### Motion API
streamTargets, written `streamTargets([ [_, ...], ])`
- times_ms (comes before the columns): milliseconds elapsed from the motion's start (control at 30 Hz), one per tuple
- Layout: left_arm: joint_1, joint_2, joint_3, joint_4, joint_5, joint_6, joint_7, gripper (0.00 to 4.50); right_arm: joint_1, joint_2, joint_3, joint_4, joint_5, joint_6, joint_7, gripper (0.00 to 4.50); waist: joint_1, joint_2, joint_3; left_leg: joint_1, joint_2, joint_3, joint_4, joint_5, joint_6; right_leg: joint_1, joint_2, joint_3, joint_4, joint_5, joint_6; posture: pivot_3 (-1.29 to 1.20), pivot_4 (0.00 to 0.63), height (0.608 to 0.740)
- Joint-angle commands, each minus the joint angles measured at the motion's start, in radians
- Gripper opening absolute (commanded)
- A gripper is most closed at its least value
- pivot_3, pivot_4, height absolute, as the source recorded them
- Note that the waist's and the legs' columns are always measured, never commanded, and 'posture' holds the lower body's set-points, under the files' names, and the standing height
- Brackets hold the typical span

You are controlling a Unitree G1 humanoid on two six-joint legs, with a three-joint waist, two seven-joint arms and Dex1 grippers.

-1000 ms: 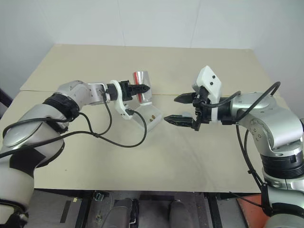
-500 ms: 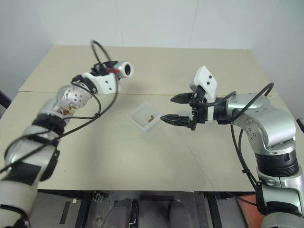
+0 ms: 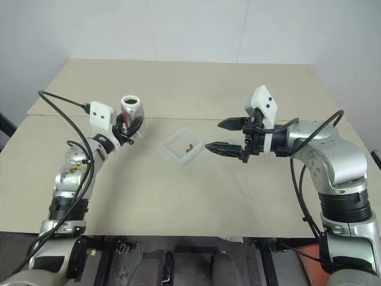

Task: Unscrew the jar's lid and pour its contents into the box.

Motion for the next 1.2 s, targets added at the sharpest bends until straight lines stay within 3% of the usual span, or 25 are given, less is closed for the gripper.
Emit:
streamTargets([
  [33,0.025,-0.020,0.047,-0.049,-0.021,-0.019,0.031,1.92,-0.003,-0.021,-0.015,-0.009,-0.018,-0.042,0.014,4.46,0.001,0.000,0.000,0.000,0.000,0.000,0.000,0.000,0.000,0.000,0.000,0.000,0.000,0.000,0.000,0.00,0.150,0.740],
  [367,0.034,-0.080,0.041,0.074,0.017,-0.138,0.051,1.92,0.000,-0.035,-0.025,-0.021,-0.019,-0.038,0.019,4.46,0.003,0.000,0.000,0.000,0.000,0.000,0.000,0.000,0.000,0.001,0.000,0.000,-0.002,0.000,0.000,0.00,0.150,0.740],
  [633,0.037,-0.099,0.031,0.104,0.038,-0.134,0.068,4.48,0.005,-0.036,-0.024,-0.035,-0.017,-0.034,0.012,4.50,0.003,0.000,0.000,0.000,0.000,0.000,0.000,0.000,0.000,0.000,0.000,0.000,-0.002,0.000,0.000,0.00,0.150,0.740],
  [933,0.101,-0.055,0.027,0.024,0.063,-0.105,0.062,4.48,0.003,-0.032,-0.027,-0.048,-0.009,-0.032,0.012,4.50,0.001,0.000,0.000,0.000,0.000,0.000,-0.001,0.000,0.000,0.000,0.000,0.000,-0.002,0.000,0.000,0.00,0.150,0.740],
  [1200,0.304,0.060,0.042,-0.299,-0.009,0.069,-0.056,4.48,0.021,-0.038,-0.022,-0.075,-0.017,-0.040,0.010,4.50,-0.001,0.000,0.000,0.001,0.001,-0.002,-0.002,0.000,0.000,-0.001,0.000,0.001,-0.003,0.000,0.000,0.00,0.150,0.740],
])
